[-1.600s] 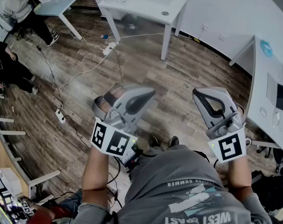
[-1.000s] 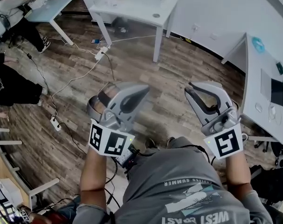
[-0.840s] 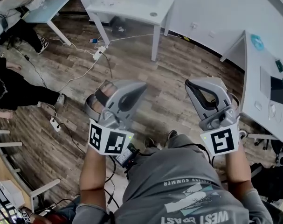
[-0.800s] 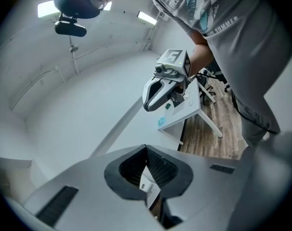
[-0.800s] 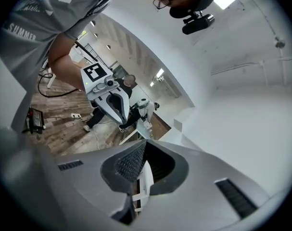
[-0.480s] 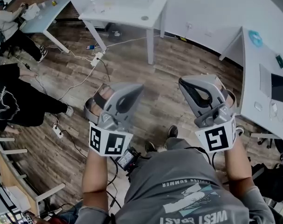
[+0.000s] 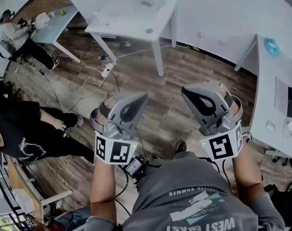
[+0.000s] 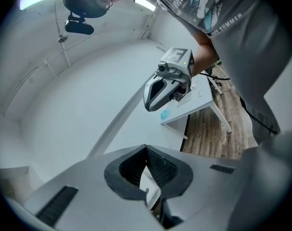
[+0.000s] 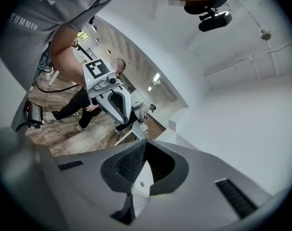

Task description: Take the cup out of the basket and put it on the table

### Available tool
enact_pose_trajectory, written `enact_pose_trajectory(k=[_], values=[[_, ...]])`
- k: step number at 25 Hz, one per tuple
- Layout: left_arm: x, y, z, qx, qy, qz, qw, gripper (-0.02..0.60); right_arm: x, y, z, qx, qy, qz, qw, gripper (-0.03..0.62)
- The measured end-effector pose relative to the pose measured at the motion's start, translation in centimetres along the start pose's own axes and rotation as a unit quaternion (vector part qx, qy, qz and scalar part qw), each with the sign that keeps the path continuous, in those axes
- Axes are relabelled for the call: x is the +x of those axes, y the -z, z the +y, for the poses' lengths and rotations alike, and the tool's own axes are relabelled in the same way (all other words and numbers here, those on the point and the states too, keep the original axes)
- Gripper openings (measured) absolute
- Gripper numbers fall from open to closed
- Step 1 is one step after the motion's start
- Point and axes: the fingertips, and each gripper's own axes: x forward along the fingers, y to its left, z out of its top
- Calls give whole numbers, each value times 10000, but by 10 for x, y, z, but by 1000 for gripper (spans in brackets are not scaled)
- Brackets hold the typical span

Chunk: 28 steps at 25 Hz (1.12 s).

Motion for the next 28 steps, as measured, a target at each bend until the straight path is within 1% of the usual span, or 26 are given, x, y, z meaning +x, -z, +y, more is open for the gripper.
enact_pose_trajectory(k=[3, 7, 11, 17, 21, 28], values=[[15, -2, 3, 23, -11, 69, 10000, 9, 0, 12, -11, 23, 17, -87, 10000, 12], [27, 1, 5, 37, 55, 145, 9999, 9, 7, 20, -16, 121, -9, -149, 9998, 12], [38, 12, 16, 15, 56, 128, 9999, 9, 23, 28, -21, 164, -47, -148, 9997, 12], [58, 45, 39, -71, 129, 6, 9999, 9, 63, 38, -37, 108, -56, 32, 9999, 12], [67, 71, 64, -40, 46, -124, 9999, 9, 95, 41, -50, -1, 13, 115, 9999, 12], [67, 116, 106, 3, -53, -240, 9997, 9, 153, 37, -56, -109, 40, 215, 9997, 12]])
